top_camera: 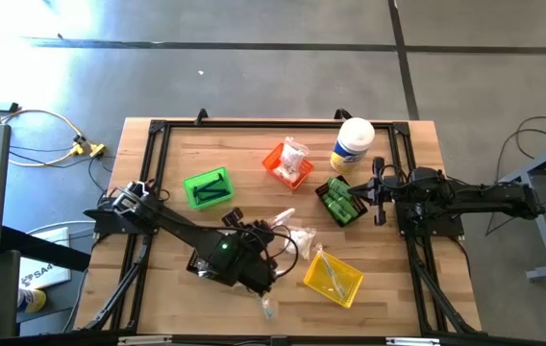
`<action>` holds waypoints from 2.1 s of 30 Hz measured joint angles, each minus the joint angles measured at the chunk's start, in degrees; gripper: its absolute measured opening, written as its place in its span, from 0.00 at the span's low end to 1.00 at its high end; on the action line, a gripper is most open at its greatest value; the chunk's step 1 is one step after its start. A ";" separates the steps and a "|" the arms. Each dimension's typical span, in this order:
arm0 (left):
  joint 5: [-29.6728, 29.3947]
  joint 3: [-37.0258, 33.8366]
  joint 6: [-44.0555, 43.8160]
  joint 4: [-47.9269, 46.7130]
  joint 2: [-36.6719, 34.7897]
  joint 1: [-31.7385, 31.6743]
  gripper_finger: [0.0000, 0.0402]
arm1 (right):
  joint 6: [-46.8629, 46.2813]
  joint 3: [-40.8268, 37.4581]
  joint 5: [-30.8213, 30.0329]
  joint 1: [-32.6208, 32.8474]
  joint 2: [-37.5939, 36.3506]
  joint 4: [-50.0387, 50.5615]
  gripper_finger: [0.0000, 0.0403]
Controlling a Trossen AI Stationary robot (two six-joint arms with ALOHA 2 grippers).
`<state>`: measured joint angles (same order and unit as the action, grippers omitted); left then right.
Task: Pick & Place Travel size toiletries
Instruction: Put the orange toothbrush into the yellow bin
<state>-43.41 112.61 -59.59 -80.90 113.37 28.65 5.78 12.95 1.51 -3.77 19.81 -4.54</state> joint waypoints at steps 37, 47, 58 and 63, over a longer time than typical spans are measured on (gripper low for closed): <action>18.00 -24.54 38.80 80.37 1.41 -11.59 0.06 | 0.20 0.00 0.40 0.01 0.01 -0.26 0.01; 18.48 -37.74 51.69 98.36 -5.91 -12.55 0.06 | 0.46 0.00 0.11 0.00 0.01 0.88 0.01; 24.18 -56.81 48.81 118.44 -9.49 -16.99 0.06 | 0.46 0.00 0.00 0.00 0.00 0.83 0.01; 32.65 -65.43 48.64 131.66 -10.19 -20.77 0.06 | -3.05 0.00 0.12 0.00 0.77 0.98 0.01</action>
<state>-10.76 47.18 -10.95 50.76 103.19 7.88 2.73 12.95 1.64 -3.77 20.59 -3.56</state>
